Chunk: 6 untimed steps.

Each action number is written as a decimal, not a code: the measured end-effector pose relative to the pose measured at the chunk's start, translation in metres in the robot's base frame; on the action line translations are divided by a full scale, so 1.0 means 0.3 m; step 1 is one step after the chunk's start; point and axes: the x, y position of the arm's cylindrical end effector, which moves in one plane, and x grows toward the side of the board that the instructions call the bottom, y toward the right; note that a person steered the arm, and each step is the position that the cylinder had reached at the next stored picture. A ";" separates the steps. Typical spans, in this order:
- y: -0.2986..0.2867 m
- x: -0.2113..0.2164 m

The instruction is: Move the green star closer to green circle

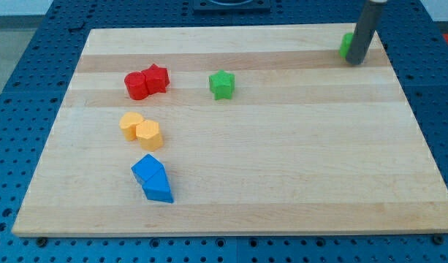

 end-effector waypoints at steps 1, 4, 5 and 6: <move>0.046 -0.102; -0.254 0.088; -0.414 0.272; -0.591 0.424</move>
